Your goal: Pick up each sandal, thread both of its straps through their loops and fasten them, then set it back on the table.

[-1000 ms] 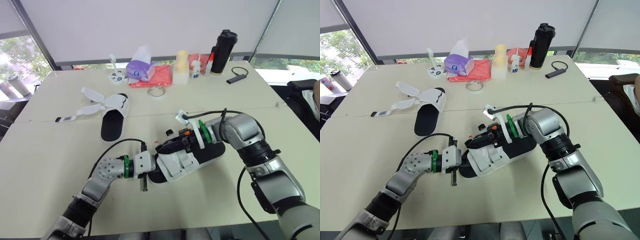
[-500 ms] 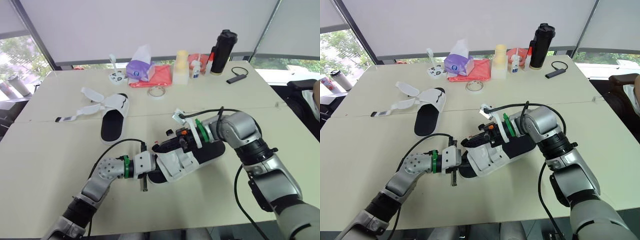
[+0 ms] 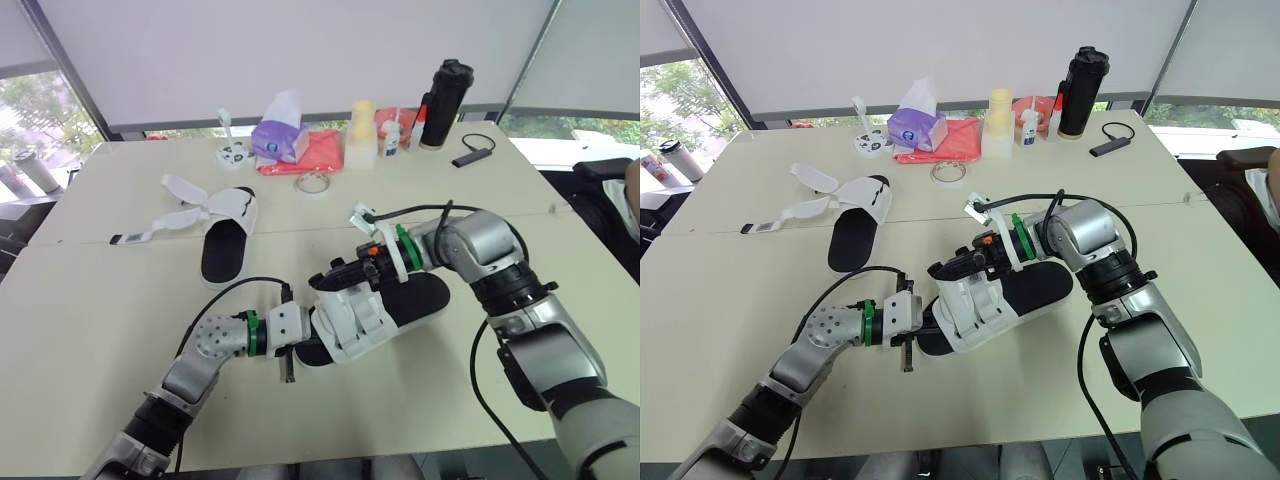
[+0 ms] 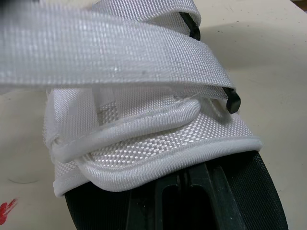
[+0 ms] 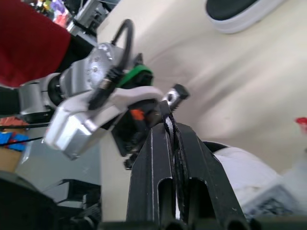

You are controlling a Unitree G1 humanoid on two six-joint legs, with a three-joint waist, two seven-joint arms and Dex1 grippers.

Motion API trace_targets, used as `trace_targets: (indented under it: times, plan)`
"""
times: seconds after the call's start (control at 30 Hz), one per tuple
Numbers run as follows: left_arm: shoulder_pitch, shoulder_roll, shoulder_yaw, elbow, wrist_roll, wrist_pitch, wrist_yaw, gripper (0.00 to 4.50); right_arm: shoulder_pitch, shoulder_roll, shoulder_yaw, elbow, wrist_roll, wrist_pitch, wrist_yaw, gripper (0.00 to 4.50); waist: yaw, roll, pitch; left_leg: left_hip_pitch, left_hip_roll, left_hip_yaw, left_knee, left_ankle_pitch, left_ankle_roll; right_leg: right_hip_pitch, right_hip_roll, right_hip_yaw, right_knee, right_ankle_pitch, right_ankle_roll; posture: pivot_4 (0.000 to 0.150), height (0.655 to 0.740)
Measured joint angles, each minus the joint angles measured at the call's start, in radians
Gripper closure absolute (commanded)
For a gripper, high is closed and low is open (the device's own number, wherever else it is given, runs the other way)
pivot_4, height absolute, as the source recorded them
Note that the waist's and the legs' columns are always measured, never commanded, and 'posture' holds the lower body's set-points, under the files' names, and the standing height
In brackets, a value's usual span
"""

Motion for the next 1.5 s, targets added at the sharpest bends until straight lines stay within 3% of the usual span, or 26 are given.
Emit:
trace_targets:
  times: [0.43,0.63,0.73,0.87,1.0,1.27,1.5]
  plan:
    - [0.004,0.001,0.002,-0.001,0.000,0.001,0.004,4.50,0.013,0.010,0.094,0.086,-0.167,-0.318,0.048,4.47,-0.002,0.000,0.000,0.001,0.000,0.000,0.000,0.000,0.000,0.000,0.000,0.000,0.002,0.000,0.000,0.150,0.7400]
    - [0.016,0.005,0.009,-0.011,0.000,0.002,0.013,4.50,0.078,0.001,0.116,-0.009,-0.285,-0.566,0.044,4.47,-0.004,0.000,-0.001,0.004,0.000,0.000,0.000,0.001,-0.001,0.001,0.001,0.000,0.005,0.000,0.000,0.150,0.7400]
    - [0.020,0.006,0.011,-0.012,0.000,0.002,0.014,4.50,0.095,-0.001,0.124,-0.048,-0.323,-0.597,0.040,4.47,-0.004,-0.001,-0.001,0.004,0.000,0.000,0.000,0.001,-0.001,0.000,0.001,0.000,0.007,0.000,0.000,0.150,0.7400]
    - [0.022,0.005,0.012,-0.012,0.000,0.002,0.014,4.50,0.100,-0.001,0.125,-0.051,-0.360,-0.601,0.025,3.16,-0.003,-0.001,-0.001,0.004,0.000,0.000,0.001,0.001,-0.001,0.000,0.001,0.000,0.008,0.000,0.000,0.150,0.7400]
    - [0.025,0.005,0.009,-0.016,0.000,0.002,0.014,4.50,0.099,0.007,0.117,-0.035,-0.385,-0.594,-0.003,1.08,0.001,-0.001,-0.001,0.004,0.000,0.000,0.000,0.001,-0.001,0.000,0.000,0.000,0.008,0.000,0.000,0.150,0.7400]
    - [0.029,0.005,0.009,-0.020,0.000,0.003,0.014,4.50,0.099,0.048,0.081,0.010,-0.401,-0.639,-0.078,1.08,0.002,-0.001,-0.001,0.004,0.000,0.000,0.000,0.001,-0.001,0.000,0.000,0.000,0.008,0.000,0.000,0.150,0.7400]
    - [0.031,0.005,0.009,-0.022,0.000,0.003,0.014,4.50,0.099,0.077,0.076,0.059,-0.504,-0.785,-0.177,1.08,0.002,-0.001,-0.001,0.004,-0.001,0.000,0.000,0.001,-0.001,0.000,0.000,0.000,0.008,0.000,0.000,0.150,0.7400]
